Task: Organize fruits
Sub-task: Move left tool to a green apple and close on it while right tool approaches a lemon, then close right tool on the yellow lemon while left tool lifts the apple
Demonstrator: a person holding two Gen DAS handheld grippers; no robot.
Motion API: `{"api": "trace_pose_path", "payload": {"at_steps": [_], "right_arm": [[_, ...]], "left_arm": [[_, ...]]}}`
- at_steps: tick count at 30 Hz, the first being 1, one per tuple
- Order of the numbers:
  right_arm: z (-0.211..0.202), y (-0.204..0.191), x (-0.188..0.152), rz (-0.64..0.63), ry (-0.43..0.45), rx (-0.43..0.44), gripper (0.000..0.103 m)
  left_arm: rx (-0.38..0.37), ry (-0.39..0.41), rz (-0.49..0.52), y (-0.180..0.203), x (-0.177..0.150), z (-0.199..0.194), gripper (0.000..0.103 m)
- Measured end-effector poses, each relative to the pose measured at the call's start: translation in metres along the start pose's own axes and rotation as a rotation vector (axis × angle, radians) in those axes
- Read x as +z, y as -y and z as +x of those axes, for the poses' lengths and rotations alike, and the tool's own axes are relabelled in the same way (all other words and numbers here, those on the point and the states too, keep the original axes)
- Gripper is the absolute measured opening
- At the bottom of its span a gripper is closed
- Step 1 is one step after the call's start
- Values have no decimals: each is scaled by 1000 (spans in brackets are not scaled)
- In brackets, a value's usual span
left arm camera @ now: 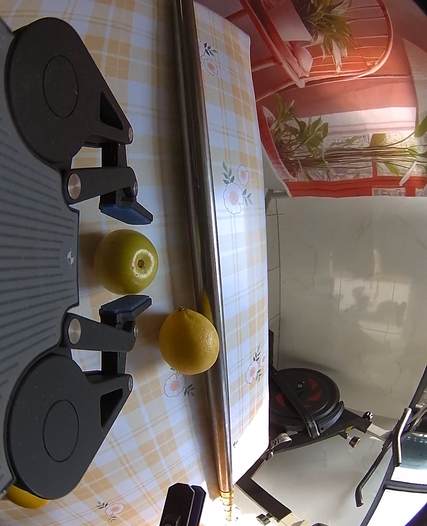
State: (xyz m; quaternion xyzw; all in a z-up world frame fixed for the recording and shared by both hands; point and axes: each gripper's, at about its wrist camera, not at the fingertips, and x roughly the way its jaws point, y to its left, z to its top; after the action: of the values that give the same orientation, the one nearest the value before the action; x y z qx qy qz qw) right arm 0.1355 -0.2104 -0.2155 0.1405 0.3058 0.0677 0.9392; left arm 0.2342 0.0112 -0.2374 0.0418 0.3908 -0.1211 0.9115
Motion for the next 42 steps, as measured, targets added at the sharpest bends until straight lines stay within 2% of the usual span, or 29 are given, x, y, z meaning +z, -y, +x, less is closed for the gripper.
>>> {"api": "trace_pose_path", "payload": {"at_steps": [9, 14, 21, 26, 28, 30, 42], "right_arm": [[20, 1, 2, 7, -32, -2, 36], [28, 0, 5, -10, -46, 1, 36], [44, -1, 14, -35, -57, 11, 36], [68, -15, 22, -91, -82, 33, 39], [78, -22, 24, -116, -96, 44, 50], [90, -30, 25, -142, -107, 41, 55], [146, -67, 18, -361, -228, 7, 57]], "left_arm": [[-10, -33, -12, -4, -1, 17, 52], [-24, -18, -28, -7, -3, 15, 50], [4, 18, -7, -10, -7, -6, 50], [-14, 74, -40, -14, -7, -30, 50], [-16, 92, -51, -14, -7, -37, 50], [-20, 103, -56, -15, -6, -42, 50], [-35, 127, -52, -14, -19, -56, 50]]}}
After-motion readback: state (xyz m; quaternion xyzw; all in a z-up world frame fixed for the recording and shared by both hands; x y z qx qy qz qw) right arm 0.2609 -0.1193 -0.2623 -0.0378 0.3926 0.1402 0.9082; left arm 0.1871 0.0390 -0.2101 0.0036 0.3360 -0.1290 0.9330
